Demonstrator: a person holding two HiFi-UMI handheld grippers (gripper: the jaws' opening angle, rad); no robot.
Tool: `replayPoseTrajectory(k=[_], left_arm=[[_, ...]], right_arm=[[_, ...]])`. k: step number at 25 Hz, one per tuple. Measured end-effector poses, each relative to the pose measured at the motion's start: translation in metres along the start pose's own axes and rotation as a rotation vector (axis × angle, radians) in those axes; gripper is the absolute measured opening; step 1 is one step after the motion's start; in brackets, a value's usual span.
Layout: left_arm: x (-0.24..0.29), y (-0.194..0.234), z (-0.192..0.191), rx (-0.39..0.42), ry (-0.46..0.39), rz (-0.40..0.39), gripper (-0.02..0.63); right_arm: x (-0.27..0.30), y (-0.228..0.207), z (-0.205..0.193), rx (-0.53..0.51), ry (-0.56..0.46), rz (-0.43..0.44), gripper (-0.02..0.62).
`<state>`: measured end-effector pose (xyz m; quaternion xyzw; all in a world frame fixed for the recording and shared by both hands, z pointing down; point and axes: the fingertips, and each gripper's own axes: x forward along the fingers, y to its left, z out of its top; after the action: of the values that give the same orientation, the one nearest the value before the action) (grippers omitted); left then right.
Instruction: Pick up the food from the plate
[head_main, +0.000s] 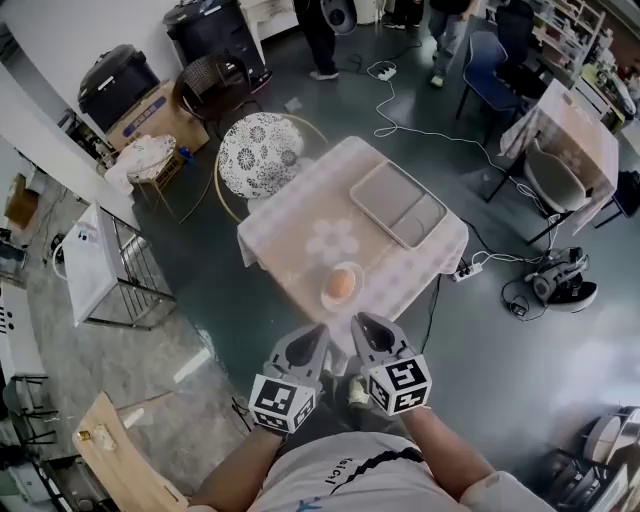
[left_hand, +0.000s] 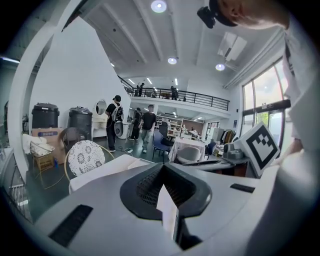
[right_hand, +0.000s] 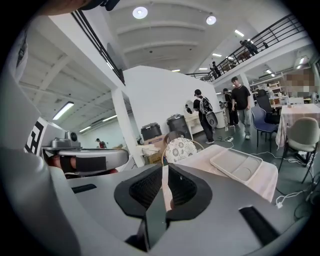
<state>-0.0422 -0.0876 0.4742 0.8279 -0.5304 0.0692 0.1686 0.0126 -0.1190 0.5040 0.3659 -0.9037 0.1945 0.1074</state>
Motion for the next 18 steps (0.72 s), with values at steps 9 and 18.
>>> replayPoseTrajectory(k=[9, 18], left_arm=[[0.049, 0.049, -0.035, -0.011, 0.067, -0.106, 0.006], [0.087, 0.091, -0.064, -0.015, 0.115, -0.156, 0.006]], right_arm=[[0.076, -0.032, -0.047, 0.086, 0.115, -0.115, 0.077], [0.135, -0.075, -0.116, 0.202, 0.232, -0.231, 0.173]])
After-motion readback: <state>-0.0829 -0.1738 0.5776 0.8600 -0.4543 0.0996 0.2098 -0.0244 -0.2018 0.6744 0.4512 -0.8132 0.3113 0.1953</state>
